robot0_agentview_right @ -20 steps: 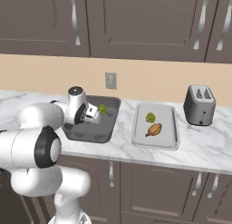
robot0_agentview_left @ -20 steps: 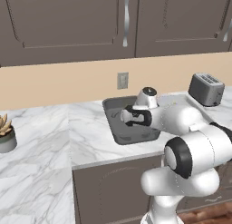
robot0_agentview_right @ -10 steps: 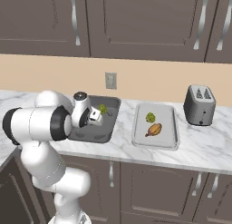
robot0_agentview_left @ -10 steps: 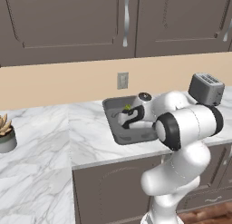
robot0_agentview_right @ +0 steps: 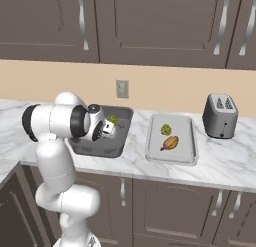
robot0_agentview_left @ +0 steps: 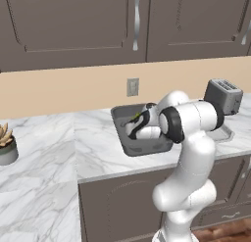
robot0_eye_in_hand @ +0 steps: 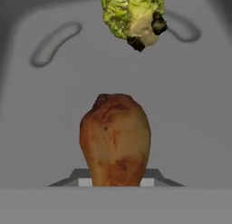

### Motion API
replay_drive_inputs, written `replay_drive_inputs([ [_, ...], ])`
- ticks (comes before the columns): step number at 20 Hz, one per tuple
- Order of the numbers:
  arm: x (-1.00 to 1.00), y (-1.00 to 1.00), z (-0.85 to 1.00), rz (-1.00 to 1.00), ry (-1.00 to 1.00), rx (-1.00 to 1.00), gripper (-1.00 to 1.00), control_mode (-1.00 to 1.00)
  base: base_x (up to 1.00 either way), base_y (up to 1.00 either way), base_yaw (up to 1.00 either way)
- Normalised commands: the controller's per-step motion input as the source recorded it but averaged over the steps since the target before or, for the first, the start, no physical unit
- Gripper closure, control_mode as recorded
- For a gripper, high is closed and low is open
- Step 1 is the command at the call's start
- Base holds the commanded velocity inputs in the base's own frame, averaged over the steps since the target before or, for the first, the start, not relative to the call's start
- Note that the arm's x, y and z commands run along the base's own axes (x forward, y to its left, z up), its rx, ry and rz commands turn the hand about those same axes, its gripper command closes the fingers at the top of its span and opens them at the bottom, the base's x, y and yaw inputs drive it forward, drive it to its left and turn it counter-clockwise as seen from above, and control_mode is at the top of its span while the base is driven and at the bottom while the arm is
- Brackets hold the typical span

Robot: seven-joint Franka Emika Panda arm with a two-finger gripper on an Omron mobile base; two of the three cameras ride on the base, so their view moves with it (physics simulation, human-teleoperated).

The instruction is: Place one broccoli and one chicken drumstick in each tupperware on the nearby counter, to pack two identical lunches.

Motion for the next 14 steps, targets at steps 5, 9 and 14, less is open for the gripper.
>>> replay_drive_inputs([
  [5, 0.10, 0.00, 0.13, 0.00, 0.00, 0.00, -1.00, -1.00, 0.00, 0.00, 0.00],
  [9, -0.12, 0.00, 0.58, 0.00, 0.00, 0.00, -1.00, -1.00, 0.00, 0.00, 0.00],
  [14, -0.68, 0.00, 0.79, 0.00, -0.04, -0.01, -1.00, -1.00, 0.00, 0.00, 0.00],
])
